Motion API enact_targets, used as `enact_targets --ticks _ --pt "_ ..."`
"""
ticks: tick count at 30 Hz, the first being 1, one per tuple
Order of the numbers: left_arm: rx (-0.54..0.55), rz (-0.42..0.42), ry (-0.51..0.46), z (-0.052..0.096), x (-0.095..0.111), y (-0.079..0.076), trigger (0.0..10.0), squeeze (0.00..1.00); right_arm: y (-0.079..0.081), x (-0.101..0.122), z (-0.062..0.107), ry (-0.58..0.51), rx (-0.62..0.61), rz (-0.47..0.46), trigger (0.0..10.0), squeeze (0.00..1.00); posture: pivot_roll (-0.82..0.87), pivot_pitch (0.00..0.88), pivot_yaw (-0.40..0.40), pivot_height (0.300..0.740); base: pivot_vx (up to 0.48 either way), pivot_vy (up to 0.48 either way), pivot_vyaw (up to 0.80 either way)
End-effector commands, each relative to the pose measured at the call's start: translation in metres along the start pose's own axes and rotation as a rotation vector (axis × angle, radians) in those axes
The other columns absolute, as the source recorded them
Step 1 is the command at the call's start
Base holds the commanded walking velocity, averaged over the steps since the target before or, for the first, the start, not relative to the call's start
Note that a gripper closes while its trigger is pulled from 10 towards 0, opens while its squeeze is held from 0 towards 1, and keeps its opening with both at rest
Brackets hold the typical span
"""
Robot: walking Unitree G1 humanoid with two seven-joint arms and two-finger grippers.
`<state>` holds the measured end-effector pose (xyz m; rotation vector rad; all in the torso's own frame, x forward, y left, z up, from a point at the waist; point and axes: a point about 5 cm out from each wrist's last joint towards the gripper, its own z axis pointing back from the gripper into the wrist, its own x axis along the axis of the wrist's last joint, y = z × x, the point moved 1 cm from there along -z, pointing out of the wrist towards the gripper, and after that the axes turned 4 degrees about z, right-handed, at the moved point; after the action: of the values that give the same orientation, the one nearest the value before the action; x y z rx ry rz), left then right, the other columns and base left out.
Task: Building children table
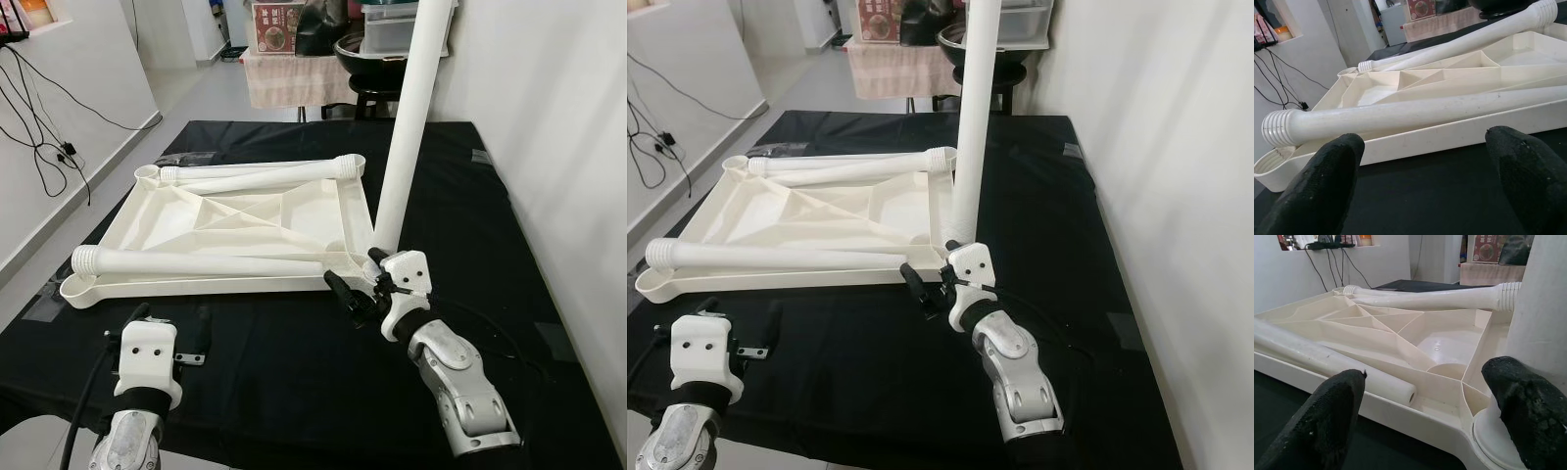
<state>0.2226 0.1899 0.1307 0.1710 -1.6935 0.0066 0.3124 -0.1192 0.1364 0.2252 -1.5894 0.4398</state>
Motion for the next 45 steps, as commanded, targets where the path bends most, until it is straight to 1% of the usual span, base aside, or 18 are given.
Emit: enact_targets --ticks 1,2,24,32,35,37,39,40,42,45 --pt "0.004 -0.018 0.012 0.001 -0.002 0.001 10.0 0.0 -0.004 -0.001 -0.002 0.004 -0.031 0.007 10.0 0.0 -0.06 0.056 0.032 0.74 0.0 0.0 0.0" --pt "0.004 -0.018 0.012 0.001 -0.002 0.001 10.0 0.0 -0.004 -0.001 -0.002 0.004 -0.031 0.007 10.0 0.0 -0.06 0.056 0.032 0.74 0.0 0.0 0.0" --pt "0.005 -0.028 0.026 -0.005 -0.003 0.002 10.0 0.0 -0.004 -0.001 -0.008 0.005 -0.04 -0.004 10.0 0.0 -0.07 0.077 0.03 0.74 0.0 0.48 0.0" --pt "0.005 -0.026 0.03 -0.006 -0.003 0.001 10.0 0.0 -0.005 -0.001 -0.009 0.008 -0.043 -0.013 10.0 0.0 -0.07 0.067 0.027 0.74 0.0 0.48 0.0" --pt "0.003 -0.022 0.048 -0.008 -0.005 0.002 10.0 0.0 -0.013 -0.002 -0.012 0.024 -0.088 -0.089 10.0 0.0 -0.07 0.053 0.031 0.74 0.0 0.48 0.0" --pt "0.003 -0.022 0.048 -0.008 -0.005 0.002 10.0 0.0 -0.013 -0.002 -0.012 0.024 -0.088 -0.089 10.0 0.0 -0.07 0.053 0.031 0.74 0.0 0.48 0.0" --pt "-0.004 -0.02 0.059 -0.01 -0.006 0.002 10.0 0.0 -0.016 -0.003 -0.014 0.027 -0.109 -0.11 10.0 0.0 -0.07 0.049 0.033 0.74 0.0 0.411 0.0" --pt "-0.013 -0.02 0.066 -0.011 -0.006 0.001 10.0 0.0 -0.017 -0.002 -0.016 0.027 -0.114 -0.102 10.0 0.0 -0.07 0.038 0.035 0.74 0.0 0.0 0.0" --pt "-0.036 0.015 0.097 -0.013 -0.008 0.0 10.0 0.0 -0.019 -0.001 -0.019 0.029 -0.123 -0.084 10.0 0.0 -0.07 0.037 0.035 0.74 0.0 0.0 0.0" --pt "-0.041 0.038 0.1 -0.015 -0.007 0.0 10.0 0.0 -0.022 0.0 -0.021 0.03 -0.138 -0.074 10.0 0.0 -0.07 0.027 0.036 0.74 0.0 0.0 0.0"
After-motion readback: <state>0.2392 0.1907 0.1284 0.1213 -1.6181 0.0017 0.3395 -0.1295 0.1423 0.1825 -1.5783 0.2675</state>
